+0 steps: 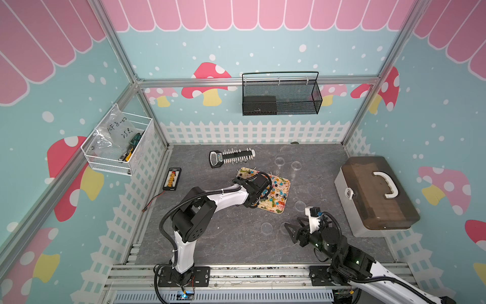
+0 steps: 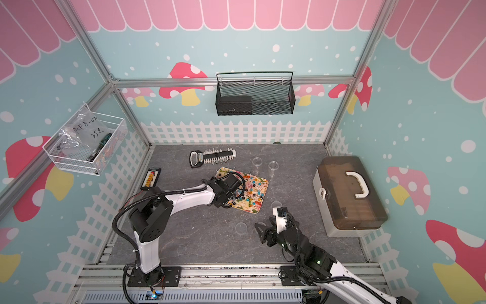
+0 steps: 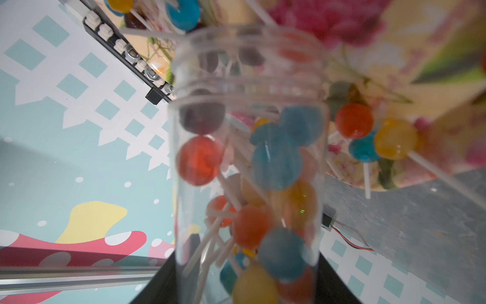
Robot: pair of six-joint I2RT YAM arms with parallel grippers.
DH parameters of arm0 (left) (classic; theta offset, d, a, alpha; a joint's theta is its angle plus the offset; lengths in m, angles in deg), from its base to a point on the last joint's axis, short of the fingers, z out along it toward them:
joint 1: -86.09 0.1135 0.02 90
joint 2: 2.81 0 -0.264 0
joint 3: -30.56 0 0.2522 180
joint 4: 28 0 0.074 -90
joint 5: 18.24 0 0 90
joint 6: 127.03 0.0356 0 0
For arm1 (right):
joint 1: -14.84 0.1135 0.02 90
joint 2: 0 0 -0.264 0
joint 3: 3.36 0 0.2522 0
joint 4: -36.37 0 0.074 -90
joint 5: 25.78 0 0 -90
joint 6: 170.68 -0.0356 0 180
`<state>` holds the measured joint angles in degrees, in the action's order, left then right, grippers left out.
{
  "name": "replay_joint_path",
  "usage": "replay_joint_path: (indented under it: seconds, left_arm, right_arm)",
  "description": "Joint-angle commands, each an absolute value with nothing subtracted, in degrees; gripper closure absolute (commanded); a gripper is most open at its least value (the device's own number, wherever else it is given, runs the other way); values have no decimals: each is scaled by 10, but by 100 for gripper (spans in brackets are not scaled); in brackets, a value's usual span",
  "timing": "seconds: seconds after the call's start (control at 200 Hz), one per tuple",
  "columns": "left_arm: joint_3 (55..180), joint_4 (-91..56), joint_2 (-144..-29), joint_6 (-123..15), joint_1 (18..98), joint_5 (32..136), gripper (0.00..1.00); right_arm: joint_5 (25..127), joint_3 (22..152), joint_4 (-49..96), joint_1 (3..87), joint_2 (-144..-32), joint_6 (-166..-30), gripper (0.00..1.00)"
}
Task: Pour the candies out of the jar
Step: 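Pour the candies out of the jar onto the tray.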
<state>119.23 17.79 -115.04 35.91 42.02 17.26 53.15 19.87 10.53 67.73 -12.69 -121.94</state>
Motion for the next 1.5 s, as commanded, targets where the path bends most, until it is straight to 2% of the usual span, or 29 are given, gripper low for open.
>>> replay_joint_path:
  seconds: [0.0, 0.085, 0.17, 0.445, 0.695, 0.976, 1.256, 1.431, 1.496]
  left_arm:
    - [1187, 147, -1147, 387, 414, 161, 43]
    - [1174, 106, -1140, 416, 409, 147, 43]
    - [1139, 1, -1136, 501, 405, 134, 43]
    - [1141, -50, -1188, 520, 393, 125, 44]
    - [1178, -44, -1142, 542, 393, 126, 44]
    - [1126, -38, -1121, 573, 391, 131, 44]
    - [1156, -11, -1118, 606, 382, 155, 45]
    - [1161, -13, -1108, 567, 388, 156, 44]
    - [1136, -23, -1103, 617, 386, 150, 45]
  right_arm:
    - [529, 191, 101, 676, -119, -1232, 20]
    - [528, 190, 101, 676, -115, -1235, 20]
    - [526, 186, 104, 676, -109, -1235, 20]
    - [573, 188, 95, 676, -79, -1221, 20]
    - [563, 190, 92, 675, -85, -1220, 20]
    - [558, 209, 83, 675, -78, -1221, 21]
    - [576, 248, 86, 676, -138, -1182, 20]
    - [593, 263, 112, 676, -178, -1171, 21]
    - [596, 264, 122, 676, -186, -1172, 21]
